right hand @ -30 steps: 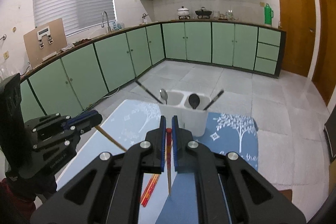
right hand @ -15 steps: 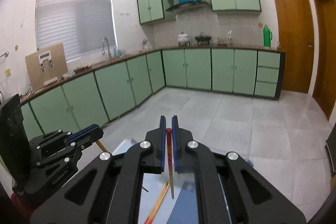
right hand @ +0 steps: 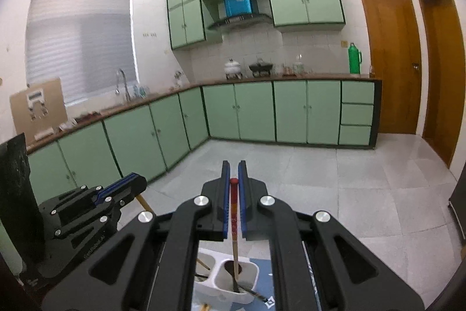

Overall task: Organize utensils
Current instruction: 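Carry both held chopsticks up to the white holder and lower them in, then open both grippers to release the chopsticks into the holder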

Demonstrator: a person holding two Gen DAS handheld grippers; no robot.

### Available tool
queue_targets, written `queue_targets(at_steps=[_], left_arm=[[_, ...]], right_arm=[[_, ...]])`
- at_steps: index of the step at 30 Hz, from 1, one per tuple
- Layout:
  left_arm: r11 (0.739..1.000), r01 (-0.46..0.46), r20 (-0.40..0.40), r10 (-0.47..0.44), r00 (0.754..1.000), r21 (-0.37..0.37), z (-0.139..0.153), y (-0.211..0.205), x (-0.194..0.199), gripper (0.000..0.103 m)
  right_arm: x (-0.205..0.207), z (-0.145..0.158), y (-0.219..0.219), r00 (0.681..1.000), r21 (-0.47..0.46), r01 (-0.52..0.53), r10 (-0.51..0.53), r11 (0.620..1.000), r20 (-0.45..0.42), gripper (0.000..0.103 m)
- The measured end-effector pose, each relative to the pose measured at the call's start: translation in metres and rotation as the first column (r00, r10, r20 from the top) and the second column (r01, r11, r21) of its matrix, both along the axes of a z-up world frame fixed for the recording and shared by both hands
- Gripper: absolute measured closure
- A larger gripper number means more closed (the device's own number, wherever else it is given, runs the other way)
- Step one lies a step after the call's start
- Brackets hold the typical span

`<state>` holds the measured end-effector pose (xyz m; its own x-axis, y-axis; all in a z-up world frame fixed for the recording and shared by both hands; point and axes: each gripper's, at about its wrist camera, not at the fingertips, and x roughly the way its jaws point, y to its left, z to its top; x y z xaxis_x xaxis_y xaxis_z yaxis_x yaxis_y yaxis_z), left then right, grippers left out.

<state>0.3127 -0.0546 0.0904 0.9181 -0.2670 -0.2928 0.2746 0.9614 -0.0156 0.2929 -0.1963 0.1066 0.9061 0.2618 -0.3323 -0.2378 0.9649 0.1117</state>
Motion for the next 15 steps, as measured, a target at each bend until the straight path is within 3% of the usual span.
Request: queue_targets(at_steps=[4, 9, 15], left_arm=[[1.000, -0.009, -0.039, 0.009, 0.999, 0.016, -0.023, -0.003, 0.018, 0.097], [1.000, -0.003, -0.116, 0.004, 0.993, 0.014, -0.047, 0.001, 0.027, 0.096], [1.000, -0.005, -0.138, 0.005, 0.990, -0.001, -0.048, 0.015, 0.009, 0.086]], right_arm=[[0.014, -0.028, 0.005, 0.999, -0.024, 0.007, -0.008, 1.000, -0.043, 0.098], [0.025, -0.053, 0.003, 0.992, 0.010, -0.002, 0.003, 1.000, -0.124, 0.095], [0.014, -0.052, -0.011, 0.991, 0.030, 0.042, -0.038, 0.999, -0.131, 0.072]])
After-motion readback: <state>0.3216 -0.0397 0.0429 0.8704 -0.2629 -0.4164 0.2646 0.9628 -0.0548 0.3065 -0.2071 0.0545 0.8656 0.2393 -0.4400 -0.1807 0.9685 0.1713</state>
